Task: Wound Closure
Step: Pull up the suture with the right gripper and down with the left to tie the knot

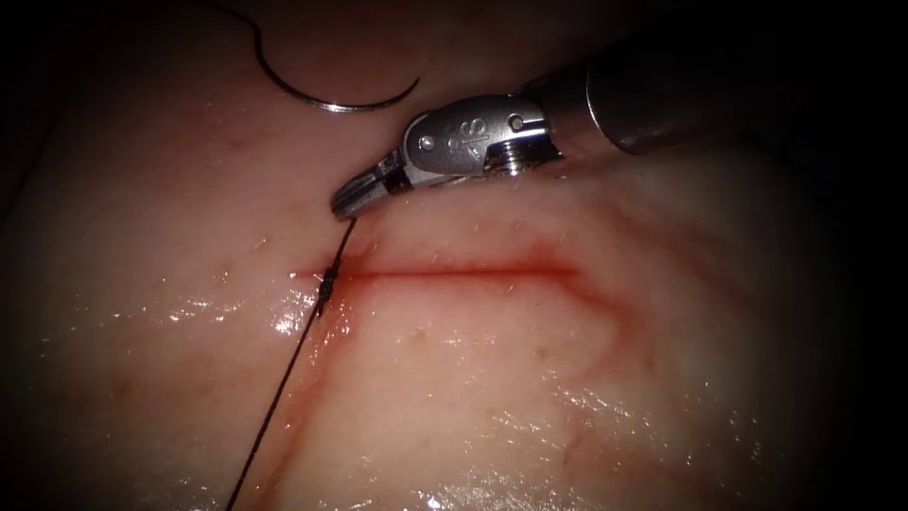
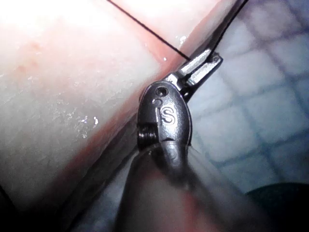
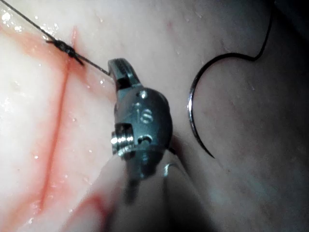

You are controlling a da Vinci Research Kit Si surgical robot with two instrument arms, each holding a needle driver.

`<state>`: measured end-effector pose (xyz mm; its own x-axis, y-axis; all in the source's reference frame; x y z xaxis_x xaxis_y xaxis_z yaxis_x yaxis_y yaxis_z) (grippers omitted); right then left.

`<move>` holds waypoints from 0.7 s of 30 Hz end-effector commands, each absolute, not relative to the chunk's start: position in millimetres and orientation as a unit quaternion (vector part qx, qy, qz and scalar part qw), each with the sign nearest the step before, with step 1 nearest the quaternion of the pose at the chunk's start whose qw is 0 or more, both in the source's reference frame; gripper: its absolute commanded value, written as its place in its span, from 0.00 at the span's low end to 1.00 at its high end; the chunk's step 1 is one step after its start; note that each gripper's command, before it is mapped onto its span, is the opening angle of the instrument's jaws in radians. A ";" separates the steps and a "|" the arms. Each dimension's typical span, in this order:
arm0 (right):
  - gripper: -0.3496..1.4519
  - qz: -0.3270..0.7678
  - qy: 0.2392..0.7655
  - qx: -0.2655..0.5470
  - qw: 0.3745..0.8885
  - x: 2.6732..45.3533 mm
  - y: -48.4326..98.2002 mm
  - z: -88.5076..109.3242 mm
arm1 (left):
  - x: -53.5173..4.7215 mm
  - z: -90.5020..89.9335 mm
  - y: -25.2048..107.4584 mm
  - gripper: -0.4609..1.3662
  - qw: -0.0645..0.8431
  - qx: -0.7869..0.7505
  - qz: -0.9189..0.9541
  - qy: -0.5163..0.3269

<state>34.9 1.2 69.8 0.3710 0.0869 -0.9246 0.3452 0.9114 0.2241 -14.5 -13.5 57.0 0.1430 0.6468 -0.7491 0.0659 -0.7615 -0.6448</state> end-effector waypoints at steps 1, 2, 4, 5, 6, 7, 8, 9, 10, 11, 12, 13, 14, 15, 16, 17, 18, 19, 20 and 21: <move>0.00 -0.078 0.555 0.191 0.806 34.9 1.2 69.8 | -14.5 56.9 -13.5 0.06 0.238 -0.717 0.605 -0.249; 0.00 -0.079 0.554 0.188 0.807 34.9 1.3 69.8 | -14.6 56.8 -13.7 0.06 0.238 -0.718 0.605 -0.249; 0.00 -0.076 0.554 0.181 0.809 34.9 1.4 69.9 | -14.7 56.4 -13.9 0.06 0.237 -0.718 0.605 -0.250; 0.00 -0.074 0.553 0.176 0.811 34.9 1.5 69.9 | -14.8 56.3 -14.0 0.06 0.236 -0.718 0.605 -0.251; 0.00 -0.075 0.553 0.171 0.812 34.9 1.5 70.0 | -14.9 56.1 -14.0 0.06 0.236 -0.718 0.605 -0.251; 0.00 -0.075 0.550 0.164 0.815 34.8 1.6 70.0 | -14.9 55.9 -14.2 0.06 0.234 -0.719 0.604 -0.252; 0.00 -0.072 0.549 0.161 0.817 34.8 1.7 70.1 | -15.0 55.8 -14.3 0.06 0.234 -0.719 0.604 -0.252; 0.00 -0.075 0.548 0.154 0.819 34.7 1.9 70.1 | -15.1 55.7 -14.4 0.06 0.234 -0.719 0.604 -0.252; 0.00 -0.073 0.545 0.142 0.823 34.5 2.2 70.2 | -15.2 55.5 -14.7 0.06 0.232 -0.719 0.604 -0.252; 0.00 -0.071 0.544 0.138 0.825 34.4 2.4 70.3 | -15.2 55.4 -15.0 0.06 0.231 -0.719 0.604 -0.253; 0.00 -0.068 0.542 0.131 0.828 34.1 2.8 70.4 | -15.3 55.2 -15.5 0.06 0.229 -0.720 0.605 -0.252; 0.00 -0.068 0.541 0.128 0.828 33.9 2.9 70.5 | -15.3 55.2 -15.8 0.06 0.229 -0.720 0.605 -0.252; 0.00 -0.068 0.541 0.126 0.829 33.8 3.0 70.5 | -15.3 55.2 -15.9 0.06 0.228 -0.720 0.605 -0.252; 0.00 -0.067 0.541 0.122 0.829 33.6 3.1 70.5 | -15.4 55.2 -16.2 0.06 0.229 -0.719 0.605 -0.253; 0.00 -0.067 0.540 0.119 0.830 33.5 3.2 70.5 | -15.5 55.2 -16.4 0.06 0.228 -0.720 0.605 -0.254; 0.00 -0.066 0.541 0.118 0.830 33.3 3.3 70.5 | -15.5 55.2 -16.4 0.06 0.227 -0.720 0.605 -0.254; 0.00 -0.063 0.541 0.117 0.830 33.2 3.3 70.5 | -15.5 55.2 -16.5 0.06 0.227 -0.720 0.605 -0.254; 0.00 -0.063 0.542 0.113 0.830 33.1 3.4 70.5 | -15.5 55.2 -16.4 0.06 0.227 -0.720 0.605 -0.255; 0.00 -0.061 0.542 0.113 0.830 33.0 3.4 70.5 | -15.6 55.2 -16.4 0.06 0.227 -0.720 0.604 -0.255; 0.00 -0.060 0.543 0.112 0.830 33.0 3.4 70.5 | -15.6 55.1 -16.3 0.06 0.227 -0.720 0.604 -0.255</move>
<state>32.9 3.4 70.5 0.4042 0.0201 -0.9145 0.2309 0.9651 0.1233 -15.6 -16.3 55.1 0.1402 0.6407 -0.7549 0.0899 -0.7675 -0.6347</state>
